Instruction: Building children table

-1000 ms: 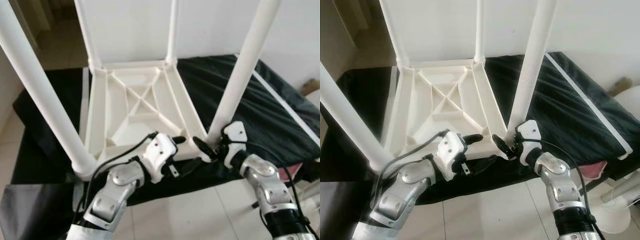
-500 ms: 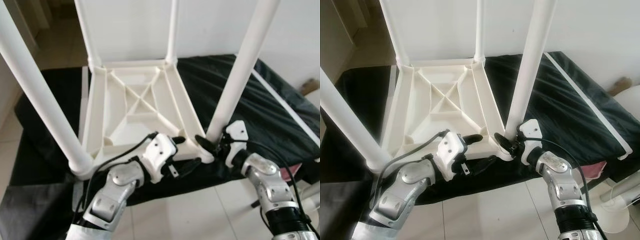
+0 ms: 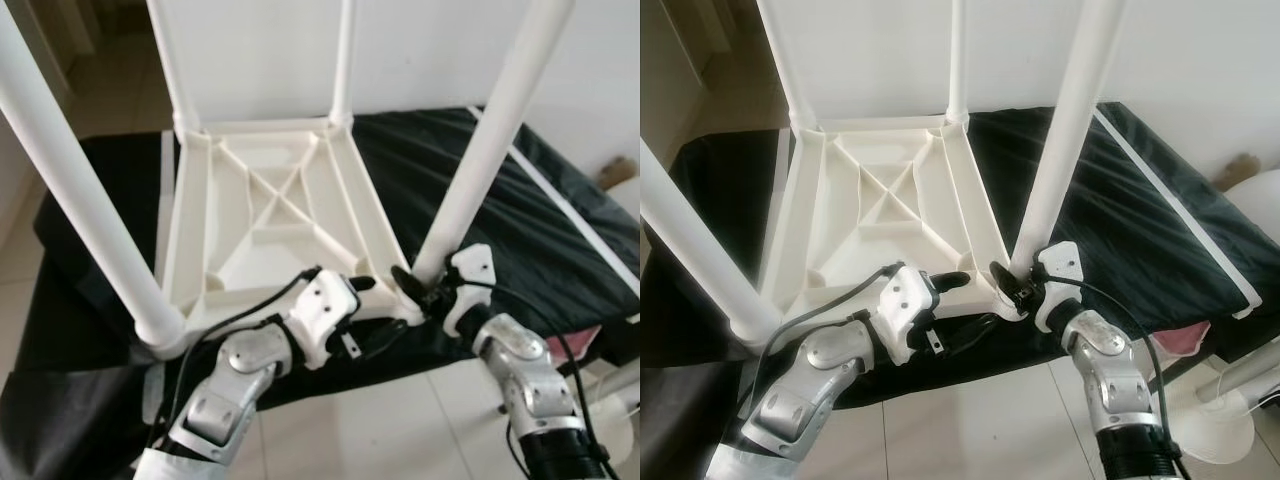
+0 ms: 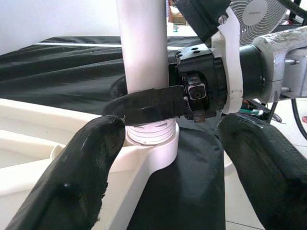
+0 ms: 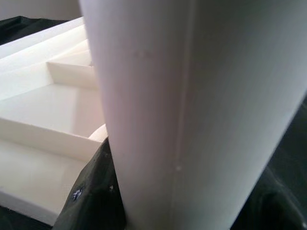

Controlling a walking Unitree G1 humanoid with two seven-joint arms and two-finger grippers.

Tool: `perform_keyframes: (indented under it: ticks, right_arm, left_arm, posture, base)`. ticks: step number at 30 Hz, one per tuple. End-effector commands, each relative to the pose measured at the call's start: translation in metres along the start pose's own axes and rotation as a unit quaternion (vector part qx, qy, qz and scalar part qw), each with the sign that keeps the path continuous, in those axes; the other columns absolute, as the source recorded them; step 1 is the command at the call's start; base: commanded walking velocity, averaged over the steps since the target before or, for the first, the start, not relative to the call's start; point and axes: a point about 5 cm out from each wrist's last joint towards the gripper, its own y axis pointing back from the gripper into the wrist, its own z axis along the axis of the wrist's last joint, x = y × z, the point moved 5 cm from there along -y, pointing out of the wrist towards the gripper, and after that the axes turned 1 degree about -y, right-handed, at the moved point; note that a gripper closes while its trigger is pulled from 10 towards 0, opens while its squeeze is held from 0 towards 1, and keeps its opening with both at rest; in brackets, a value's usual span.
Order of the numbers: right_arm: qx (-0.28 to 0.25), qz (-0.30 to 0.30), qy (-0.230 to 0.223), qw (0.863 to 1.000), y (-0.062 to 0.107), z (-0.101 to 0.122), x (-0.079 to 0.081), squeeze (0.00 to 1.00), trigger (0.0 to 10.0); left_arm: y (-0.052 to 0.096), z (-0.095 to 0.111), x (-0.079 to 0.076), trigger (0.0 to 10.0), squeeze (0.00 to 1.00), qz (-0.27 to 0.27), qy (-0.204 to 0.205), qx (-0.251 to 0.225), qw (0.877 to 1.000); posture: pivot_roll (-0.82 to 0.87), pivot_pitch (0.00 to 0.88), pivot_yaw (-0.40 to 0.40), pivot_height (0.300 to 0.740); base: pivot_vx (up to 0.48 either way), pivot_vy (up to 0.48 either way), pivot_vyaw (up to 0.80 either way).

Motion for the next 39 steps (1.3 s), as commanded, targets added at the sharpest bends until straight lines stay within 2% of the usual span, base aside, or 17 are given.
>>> perform_keyframes:
  ticks: [1, 6, 10, 13, 18, 22, 27, 39]
  right_arm:
    - [-0.007, -0.018, -0.007, 1.000, 0.001, 0.003, 0.001, 0.00, 10.0]
    - [-0.016, -0.046, -0.017, 0.999, 0.005, 0.006, 0.010, 0.00, 10.0]
    - [-0.019, -0.110, -0.034, 0.993, 0.009, 0.005, 0.009, 0.00, 10.0]
    - [-0.002, -0.199, -0.049, 0.979, 0.014, -0.007, 0.002, 0.00, 10.0]
    - [0.012, -0.247, -0.054, 0.968, 0.017, -0.015, -0.001, 0.00, 10.0]
    - [0.014, -0.305, -0.059, 0.950, 0.021, -0.018, -0.002, 0.00, 10.0]
    - [0.010, -0.304, -0.059, 0.951, 0.017, -0.015, 0.009, 0.00, 10.0]
    - [0.008, -0.310, -0.057, 0.949, 0.016, -0.014, 0.010, 0.00, 10.0]
  left_arm:
    - [-0.001, 0.001, -0.002, 10.0, 0.00, -0.002, -0.003, -0.002, 1.000]
    - [-0.001, 0.001, -0.004, 10.0, 0.00, -0.005, -0.003, -0.003, 1.000]
    - [0.000, 0.000, -0.004, 10.0, 0.00, -0.007, -0.002, -0.001, 1.000]
    - [0.000, 0.000, -0.005, 10.0, 0.00, -0.009, -0.002, 0.000, 1.000]
    - [0.000, 0.000, -0.006, 10.0, 0.00, -0.011, 0.000, 0.000, 1.000]
    - [0.001, -0.001, -0.005, 10.0, 0.00, -0.013, -0.002, 0.002, 1.000]
    - [0.001, -0.001, -0.005, 10.0, 0.00, -0.014, -0.001, 0.003, 1.000]
    - [0.001, -0.001, -0.005, 10.0, 0.00, -0.015, -0.002, 0.004, 1.000]
  posture:
    - [-0.03, 0.061, -0.046, 0.740]
    - [-0.03, 0.057, -0.045, 0.740]
    - [-0.02, 0.051, -0.047, 0.740]
    - [-0.02, 0.046, -0.047, 0.740]
    - [-0.02, 0.044, -0.048, 0.740]
    - [-0.01, 0.034, -0.046, 0.740]
    - [-0.02, 0.031, -0.044, 0.740]
    - [-0.01, 0.028, -0.045, 0.740]
  base:
    - [0.000, 0.000, 0.00]
    - [0.000, 0.000, 0.00]
    - [0.000, 0.000, 0.00]
    - [0.000, 0.000, 0.00]
    - [0.000, 0.000, 0.00]
    - [0.000, 0.000, 0.00]
    - [0.000, 0.000, 0.00]
    - [0.000, 0.000, 0.00]
